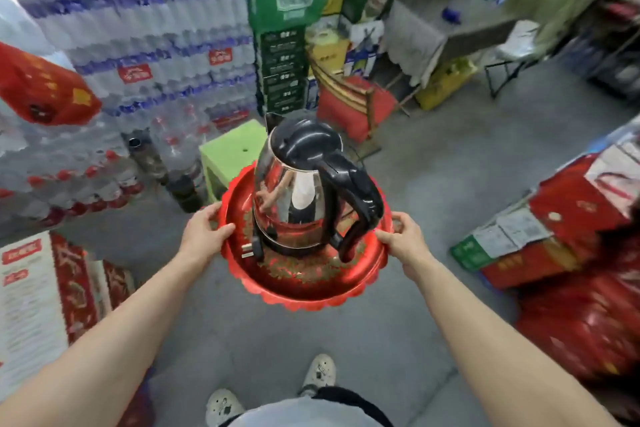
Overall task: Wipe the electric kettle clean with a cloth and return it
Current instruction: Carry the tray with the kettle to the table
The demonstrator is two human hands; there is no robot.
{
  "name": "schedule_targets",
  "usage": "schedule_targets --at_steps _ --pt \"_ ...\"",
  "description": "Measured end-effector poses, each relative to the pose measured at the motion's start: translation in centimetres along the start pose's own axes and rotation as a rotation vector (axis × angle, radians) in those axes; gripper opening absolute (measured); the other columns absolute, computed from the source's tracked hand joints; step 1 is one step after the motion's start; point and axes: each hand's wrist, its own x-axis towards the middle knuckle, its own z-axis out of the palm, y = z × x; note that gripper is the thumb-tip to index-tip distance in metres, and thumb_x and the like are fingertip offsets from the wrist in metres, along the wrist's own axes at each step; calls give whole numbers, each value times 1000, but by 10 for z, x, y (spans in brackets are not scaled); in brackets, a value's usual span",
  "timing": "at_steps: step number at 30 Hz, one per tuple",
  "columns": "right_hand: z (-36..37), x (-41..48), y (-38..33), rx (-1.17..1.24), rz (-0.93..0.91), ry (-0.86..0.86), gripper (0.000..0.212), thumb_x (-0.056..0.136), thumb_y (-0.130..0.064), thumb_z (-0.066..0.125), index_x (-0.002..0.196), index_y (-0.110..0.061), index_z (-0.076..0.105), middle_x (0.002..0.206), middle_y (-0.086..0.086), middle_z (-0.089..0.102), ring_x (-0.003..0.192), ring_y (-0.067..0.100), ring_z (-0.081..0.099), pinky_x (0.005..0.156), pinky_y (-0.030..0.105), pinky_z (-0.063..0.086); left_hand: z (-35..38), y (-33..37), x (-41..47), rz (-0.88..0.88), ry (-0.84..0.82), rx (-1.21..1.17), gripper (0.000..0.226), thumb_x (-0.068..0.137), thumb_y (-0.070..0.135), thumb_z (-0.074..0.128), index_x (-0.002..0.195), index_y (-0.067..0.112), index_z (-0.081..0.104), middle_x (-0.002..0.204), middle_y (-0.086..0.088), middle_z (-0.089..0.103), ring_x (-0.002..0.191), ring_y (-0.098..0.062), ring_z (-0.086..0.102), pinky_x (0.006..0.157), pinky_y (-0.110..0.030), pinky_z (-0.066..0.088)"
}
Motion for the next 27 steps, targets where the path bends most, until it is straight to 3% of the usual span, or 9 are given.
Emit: schedule_targets --at_steps 4,8,11,14,18,20,24,27 --pt "-89 35 4 55 8 122 36 83 9 69 106 -17 59 91 15 66 74 24 62 59 32 50 87 63 23 47 -114 -45 52 87 -7 64 137 3 53 118 -11 64 96 -20 59 94 -36 49" --pt "-161 65 3 101 6 246 37 83 14 64 96 -20 55 88 11 64 71 22 61 61 33 50 166 112 51 70 -207 -64 53 88 -1 65 138 13 53 122 -9 67 96 -28 68 91 -41 54" --pt "-207 95 6 148 51 313 40 82 13 62 89 -26 55 93 11 66 75 25 65 71 41 57 218 151 69 95 -253 -72 52 89 -1 64 138 14 54 117 -6 68 85 -19 66 83 -37 56" --pt "-243 130 5 166 72 360 39 78 7 67 93 -28 58 106 16 70 89 35 71 82 53 60 264 185 98 114 -306 -76 55 89 -1 64 140 15 52 119 -5 67 95 -25 67 90 -46 56" --pt "-287 190 -8 217 101 407 39 83 11 66 114 -11 57 101 14 67 79 27 67 63 36 56 329 226 165 155 -370 -23 56 83 9 69 136 24 55 117 -8 71 100 -34 70 88 -57 55" --pt "-309 224 -16 202 102 446 41 83 9 68 119 -9 58 107 17 68 85 30 69 66 37 56 362 251 197 183 -404 -28 57 82 8 70 135 22 55 115 -9 71 100 -34 70 89 -57 55" --pt "-351 287 -39 234 136 499 34 84 12 67 97 -18 59 102 16 68 76 24 67 59 33 52 417 323 244 221 -443 9 63 83 4 71 142 12 50 124 -12 67 108 -32 67 97 -53 52" --pt "-389 347 -54 241 140 569 37 80 8 72 97 -22 60 110 19 69 87 31 70 64 35 54 466 385 284 266 -460 69 62 85 -1 69 143 6 48 120 -7 64 106 -27 64 100 -48 49"
